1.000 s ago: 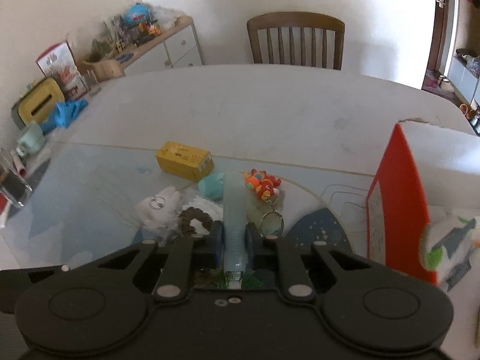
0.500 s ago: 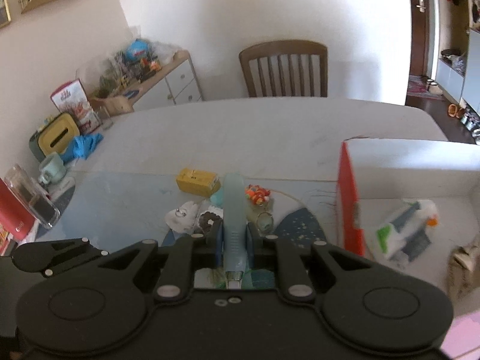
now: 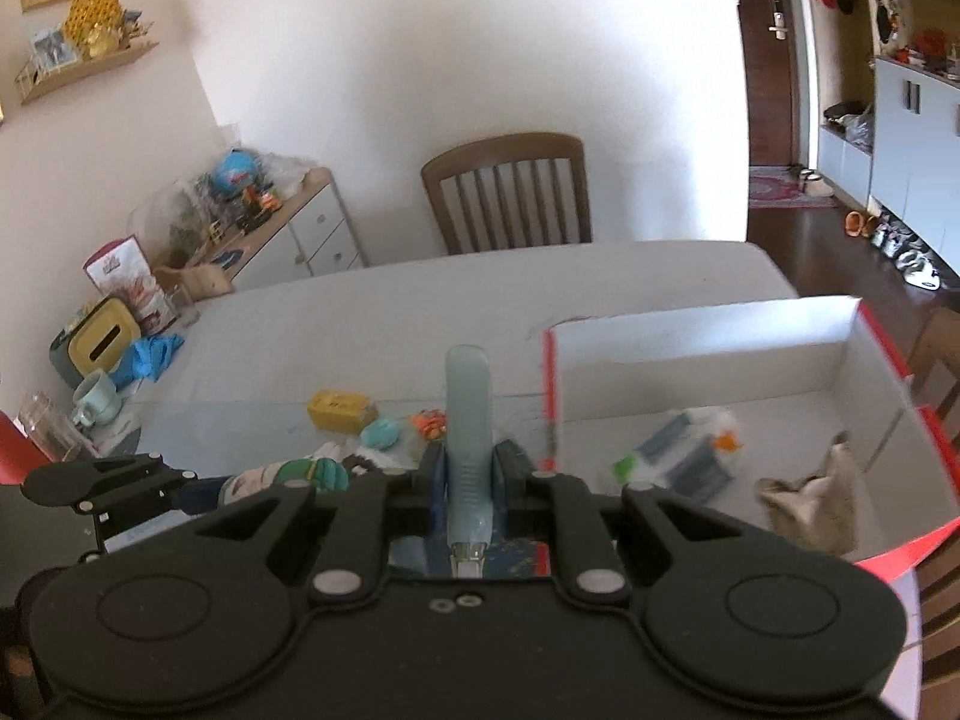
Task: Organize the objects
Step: 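Carry the plush toy and tape dispenser into the red shoebox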
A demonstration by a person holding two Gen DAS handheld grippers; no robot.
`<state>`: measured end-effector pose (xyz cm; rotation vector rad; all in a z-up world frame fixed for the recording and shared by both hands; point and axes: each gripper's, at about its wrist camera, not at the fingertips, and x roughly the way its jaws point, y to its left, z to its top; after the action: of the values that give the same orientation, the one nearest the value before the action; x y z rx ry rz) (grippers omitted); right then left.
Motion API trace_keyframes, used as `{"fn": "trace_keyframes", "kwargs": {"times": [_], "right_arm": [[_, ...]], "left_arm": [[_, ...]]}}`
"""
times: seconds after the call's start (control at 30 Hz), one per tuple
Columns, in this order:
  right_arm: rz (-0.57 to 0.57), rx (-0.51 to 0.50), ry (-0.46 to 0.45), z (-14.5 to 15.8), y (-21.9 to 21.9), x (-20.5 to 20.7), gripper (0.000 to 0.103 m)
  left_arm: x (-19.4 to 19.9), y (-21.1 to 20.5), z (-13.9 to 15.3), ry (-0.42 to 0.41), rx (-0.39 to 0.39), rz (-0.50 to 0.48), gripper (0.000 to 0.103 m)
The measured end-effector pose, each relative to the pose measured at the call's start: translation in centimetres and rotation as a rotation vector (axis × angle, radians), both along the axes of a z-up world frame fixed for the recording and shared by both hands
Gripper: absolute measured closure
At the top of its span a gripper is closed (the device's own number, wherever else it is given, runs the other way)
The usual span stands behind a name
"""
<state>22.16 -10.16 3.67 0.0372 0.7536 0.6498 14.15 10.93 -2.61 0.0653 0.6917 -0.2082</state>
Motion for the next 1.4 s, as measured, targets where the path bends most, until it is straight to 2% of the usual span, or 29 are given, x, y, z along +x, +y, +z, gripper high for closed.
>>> {"fn": "trace_keyframes", "kwargs": {"times": [0.23,0.5,0.73,0.93,1.4], "right_arm": [[-0.042,-0.015,-0.031,1.1,-4.3,1.6,0.089],[-0.091,-0.048,-0.02,-0.1,-8.6,3.8,0.089],[-0.111,-0.089,0.009,-2.6,-11.2,6.1,0.089],[-0.104,-0.082,0.046,-4.4,-12.6,8.1,0.089],[-0.067,-0.12,0.124,-8.1,-11.9,13.0,0.089]], "left_arm": [[2.5,-3.0,1.5,-0.004,-0.016,-0.016,0.048],[5.3,-8.4,1.8,0.002,0.008,-0.066,0.048],[8.2,-12.8,0.0,0.053,0.035,-0.08,0.048],[11.1,-15.7,-1.4,0.095,0.066,-0.081,0.048],[16.7,-18.3,-6.3,0.303,0.098,-0.041,0.048]]}}
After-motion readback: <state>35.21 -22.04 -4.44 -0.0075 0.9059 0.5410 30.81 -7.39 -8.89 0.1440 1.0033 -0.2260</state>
